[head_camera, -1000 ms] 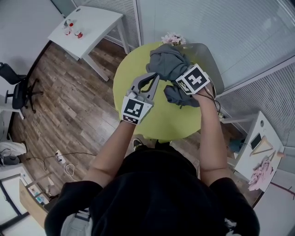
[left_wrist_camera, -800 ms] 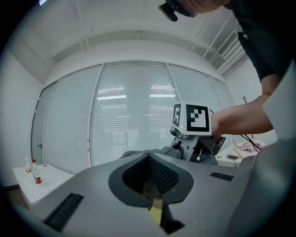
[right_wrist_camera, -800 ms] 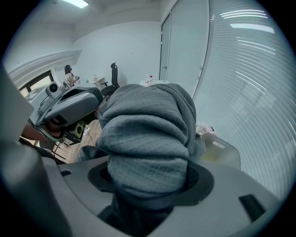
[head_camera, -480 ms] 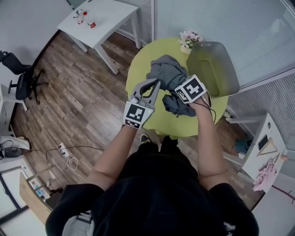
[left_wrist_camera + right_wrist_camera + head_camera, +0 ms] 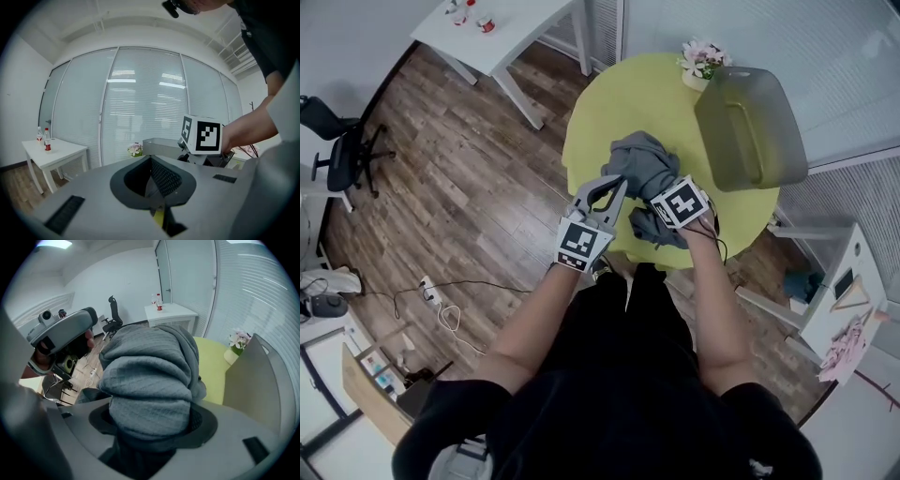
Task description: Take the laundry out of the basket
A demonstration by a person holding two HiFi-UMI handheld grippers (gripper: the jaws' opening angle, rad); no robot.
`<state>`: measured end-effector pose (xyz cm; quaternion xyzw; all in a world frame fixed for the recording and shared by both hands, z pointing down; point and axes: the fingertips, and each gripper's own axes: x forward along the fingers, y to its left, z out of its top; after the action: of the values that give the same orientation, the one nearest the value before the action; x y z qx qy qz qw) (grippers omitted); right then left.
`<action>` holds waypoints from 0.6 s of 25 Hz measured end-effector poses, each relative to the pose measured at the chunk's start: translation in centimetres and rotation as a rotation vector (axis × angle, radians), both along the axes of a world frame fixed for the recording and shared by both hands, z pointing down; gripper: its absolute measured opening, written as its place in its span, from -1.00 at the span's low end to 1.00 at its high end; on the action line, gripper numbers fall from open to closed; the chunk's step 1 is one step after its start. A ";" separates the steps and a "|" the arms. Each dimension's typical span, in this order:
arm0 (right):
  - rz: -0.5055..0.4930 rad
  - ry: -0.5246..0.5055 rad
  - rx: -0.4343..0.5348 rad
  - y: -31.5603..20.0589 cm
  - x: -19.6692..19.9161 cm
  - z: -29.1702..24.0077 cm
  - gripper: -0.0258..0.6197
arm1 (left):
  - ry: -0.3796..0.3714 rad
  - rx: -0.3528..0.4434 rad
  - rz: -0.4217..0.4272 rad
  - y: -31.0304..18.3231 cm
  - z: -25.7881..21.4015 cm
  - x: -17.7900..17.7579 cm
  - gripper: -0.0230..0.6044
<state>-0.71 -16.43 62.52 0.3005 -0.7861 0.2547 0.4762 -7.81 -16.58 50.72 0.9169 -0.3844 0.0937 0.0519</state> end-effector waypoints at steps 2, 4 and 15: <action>0.001 0.011 0.000 0.3 0.1 1.9 0.07 | -0.002 -0.027 -0.001 0.1 1.6 0.0 -0.90; 0.003 0.027 -0.002 0.6 0.3 4.0 0.07 | -0.009 -0.062 -0.003 0.0 3.4 0.1 -0.90; 0.022 0.039 -0.008 0.4 0.9 11.2 0.09 | -0.046 -0.192 0.007 0.0 11.3 1.3 -0.90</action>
<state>0.17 -16.05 73.71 0.3121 -0.7723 0.2572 0.4898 -6.51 -16.57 62.04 0.9067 -0.3714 0.1513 0.1307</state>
